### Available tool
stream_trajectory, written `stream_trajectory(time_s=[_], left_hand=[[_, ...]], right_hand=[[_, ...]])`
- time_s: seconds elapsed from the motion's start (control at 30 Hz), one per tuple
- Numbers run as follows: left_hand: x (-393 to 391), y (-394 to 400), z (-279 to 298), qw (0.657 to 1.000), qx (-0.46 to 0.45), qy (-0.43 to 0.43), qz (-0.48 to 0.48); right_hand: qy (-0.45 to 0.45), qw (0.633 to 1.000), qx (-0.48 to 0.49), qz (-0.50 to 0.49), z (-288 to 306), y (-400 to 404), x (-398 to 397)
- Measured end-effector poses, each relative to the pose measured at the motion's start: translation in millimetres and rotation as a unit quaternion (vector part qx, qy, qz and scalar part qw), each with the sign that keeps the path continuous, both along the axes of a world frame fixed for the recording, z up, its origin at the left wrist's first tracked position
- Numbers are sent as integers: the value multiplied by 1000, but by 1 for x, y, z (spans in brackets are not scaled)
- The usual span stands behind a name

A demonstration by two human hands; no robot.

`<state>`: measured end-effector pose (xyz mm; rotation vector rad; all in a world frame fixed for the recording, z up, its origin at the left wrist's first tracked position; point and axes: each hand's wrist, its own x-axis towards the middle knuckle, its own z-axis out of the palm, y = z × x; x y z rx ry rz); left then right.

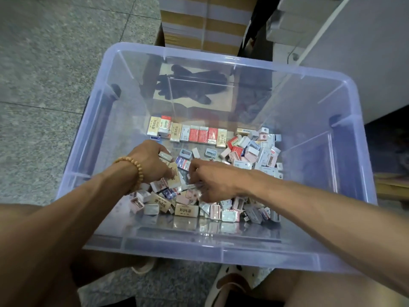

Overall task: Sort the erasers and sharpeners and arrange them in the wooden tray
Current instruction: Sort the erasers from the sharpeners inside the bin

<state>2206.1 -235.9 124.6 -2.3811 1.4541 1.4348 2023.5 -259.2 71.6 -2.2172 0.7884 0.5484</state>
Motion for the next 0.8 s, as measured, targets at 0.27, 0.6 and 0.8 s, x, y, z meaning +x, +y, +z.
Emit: stream_trajectory(time_s=[0.27, 0.6, 0.8], left_hand=[[-1, 0, 1, 1000, 3, 7, -18], [-4, 5, 4, 1000, 6, 9, -18], [1, 1, 4, 1000, -13, 5, -1]], right_hand=[[42, 996, 37, -71, 3, 0, -13], [-46, 954, 104, -276, 15, -9, -19], [-153, 827, 130, -525, 8, -46, 27]])
